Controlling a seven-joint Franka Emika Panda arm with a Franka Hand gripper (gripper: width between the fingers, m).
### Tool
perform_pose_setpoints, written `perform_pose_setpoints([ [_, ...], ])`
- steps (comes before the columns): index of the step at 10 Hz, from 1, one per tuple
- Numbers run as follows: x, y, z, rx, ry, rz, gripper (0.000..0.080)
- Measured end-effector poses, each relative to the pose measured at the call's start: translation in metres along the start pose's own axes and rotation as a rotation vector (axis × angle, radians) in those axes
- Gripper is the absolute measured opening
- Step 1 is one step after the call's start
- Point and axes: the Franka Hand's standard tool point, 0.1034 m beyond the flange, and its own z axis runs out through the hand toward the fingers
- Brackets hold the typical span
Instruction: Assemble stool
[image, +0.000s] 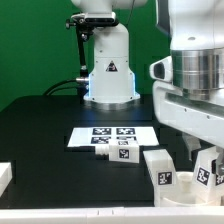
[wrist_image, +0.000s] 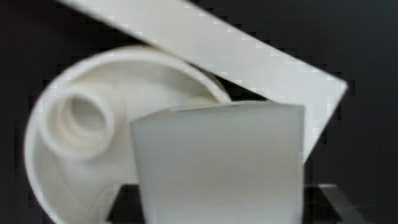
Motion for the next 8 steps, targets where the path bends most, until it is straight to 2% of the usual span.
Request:
perform_pose_setpoints([
  [2, 0.0008, -0.0001, 0.0043, 0.071, -0.012, 0.352, 0.0337],
  [6, -0.0001, -0.0006, 0.0045, 0.067, -0.022, 0.580, 0.0337],
  [7, -0.0002, -0.0048, 0.0037, 0.116, -0.043, 0.806, 0.0337],
  [8, -0.0024, -0.0051, 0.0038, 0.135, -0.048, 0.794, 0.0337],
])
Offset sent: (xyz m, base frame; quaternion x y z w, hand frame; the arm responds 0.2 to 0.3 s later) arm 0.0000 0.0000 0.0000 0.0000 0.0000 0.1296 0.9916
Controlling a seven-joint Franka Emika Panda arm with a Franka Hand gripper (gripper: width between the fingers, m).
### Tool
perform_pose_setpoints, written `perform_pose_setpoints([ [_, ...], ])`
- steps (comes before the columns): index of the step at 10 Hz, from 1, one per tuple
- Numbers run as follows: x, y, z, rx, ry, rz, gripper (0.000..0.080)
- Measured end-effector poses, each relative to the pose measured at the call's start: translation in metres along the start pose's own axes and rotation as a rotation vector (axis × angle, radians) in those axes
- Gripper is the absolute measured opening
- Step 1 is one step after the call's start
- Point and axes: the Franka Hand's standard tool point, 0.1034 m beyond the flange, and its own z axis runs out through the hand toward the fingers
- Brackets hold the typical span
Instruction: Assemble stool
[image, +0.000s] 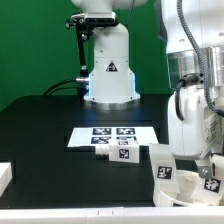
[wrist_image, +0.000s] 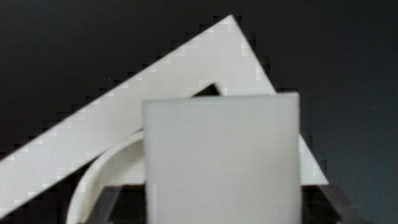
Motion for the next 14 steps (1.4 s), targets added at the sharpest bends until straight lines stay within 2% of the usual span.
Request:
perform_pose_setpoints([
  [1, 0.000, 0.001, 0.000, -0.004, 0.001, -0.043, 0.0337],
  [2, 0.001, 0.001, 0.000, -0.010, 0.003, -0.105, 0.0420],
  [3, 0.003, 0.001, -0.001, -0.034, 0.002, -0.193, 0.0557],
  [4, 0.003, -0.002, -0.007, -0.032, -0.006, -0.284, 0.0620],
  [5, 0.002, -0.001, -0.013, -0.053, -0.013, -0.481, 0.0620],
  [6, -0.001, 0.004, -0.021, -0.089, -0.030, -0.646, 0.0644],
  [7, -0.004, 0.004, -0.026, -0.062, -0.035, -0.696, 0.0648],
  [9, -0.001, 0.004, -0.024, -0.064, -0.035, -0.828, 0.0649],
  [11, -0.004, 0.004, -0.026, -0.063, -0.014, -1.106, 0.0649],
  [13, -0.009, 0.005, -0.029, -0.076, 0.005, -1.537, 0.0649],
  [14, -0.008, 0.007, -0.028, -0.095, -0.002, -1.698, 0.0649],
])
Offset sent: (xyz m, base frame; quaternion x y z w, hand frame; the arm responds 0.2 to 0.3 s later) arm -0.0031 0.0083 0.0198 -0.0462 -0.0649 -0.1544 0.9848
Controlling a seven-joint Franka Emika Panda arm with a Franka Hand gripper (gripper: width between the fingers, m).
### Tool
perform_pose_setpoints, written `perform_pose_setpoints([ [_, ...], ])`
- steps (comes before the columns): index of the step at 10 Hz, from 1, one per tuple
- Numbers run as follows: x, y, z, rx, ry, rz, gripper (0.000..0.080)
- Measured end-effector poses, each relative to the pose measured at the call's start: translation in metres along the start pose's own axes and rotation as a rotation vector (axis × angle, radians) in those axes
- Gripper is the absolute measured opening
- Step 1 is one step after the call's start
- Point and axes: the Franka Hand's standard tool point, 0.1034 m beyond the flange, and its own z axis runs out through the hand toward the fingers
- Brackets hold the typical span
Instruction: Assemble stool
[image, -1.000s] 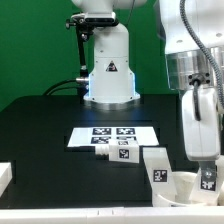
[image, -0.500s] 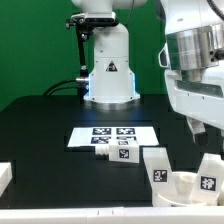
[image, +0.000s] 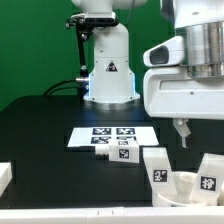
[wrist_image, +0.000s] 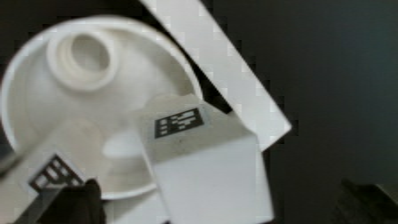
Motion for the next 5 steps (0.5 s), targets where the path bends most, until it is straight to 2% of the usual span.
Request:
perform_pose_setpoints([
  [3, 0.0024, 0.0043, 0.0000, -0.013, 0.005, -0.172, 0.0649],
  [4, 0.0026, 0.0056, 0.0000, -0.026, 0.001, -0.265, 0.0649],
  [5, 0.0031, 0.0053, -0.0004, -0.046, -0.022, -0.494, 0.0649],
])
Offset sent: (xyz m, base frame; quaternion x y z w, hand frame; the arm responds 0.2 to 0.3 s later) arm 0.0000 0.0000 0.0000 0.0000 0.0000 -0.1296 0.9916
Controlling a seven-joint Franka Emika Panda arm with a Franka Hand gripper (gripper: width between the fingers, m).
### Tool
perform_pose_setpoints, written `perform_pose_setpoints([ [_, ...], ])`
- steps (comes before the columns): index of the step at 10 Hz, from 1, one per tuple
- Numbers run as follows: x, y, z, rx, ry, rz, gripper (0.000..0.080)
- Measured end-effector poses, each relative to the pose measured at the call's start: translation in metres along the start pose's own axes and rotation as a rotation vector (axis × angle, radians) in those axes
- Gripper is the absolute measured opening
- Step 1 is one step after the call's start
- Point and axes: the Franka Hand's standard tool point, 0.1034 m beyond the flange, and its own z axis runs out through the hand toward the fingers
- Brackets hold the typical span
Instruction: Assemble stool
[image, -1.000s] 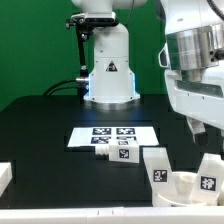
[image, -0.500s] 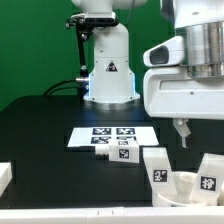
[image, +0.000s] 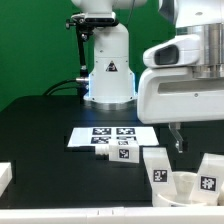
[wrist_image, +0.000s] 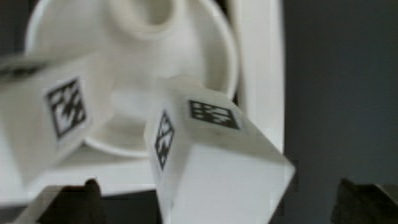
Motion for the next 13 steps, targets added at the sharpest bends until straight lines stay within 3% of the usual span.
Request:
perform_pose_setpoints([
  [2, 0.000, 0.000, 0.001, 0.018, -0.039, -0.230, 0.0649],
  [5, 0.001, 0.007, 0.001, -0.003, -0.041, -0.362, 0.0649],
  [6, 0.000, 0.009, 0.003, -0.024, -0.055, -0.542, 0.0649],
  [8, -0.001, -0.002, 0.015, -0.060, -0.094, -0.853, 0.0649],
  [13, 0.005, 0.013, 0.024, -0.077, -0.122, -1.103, 0.0649],
])
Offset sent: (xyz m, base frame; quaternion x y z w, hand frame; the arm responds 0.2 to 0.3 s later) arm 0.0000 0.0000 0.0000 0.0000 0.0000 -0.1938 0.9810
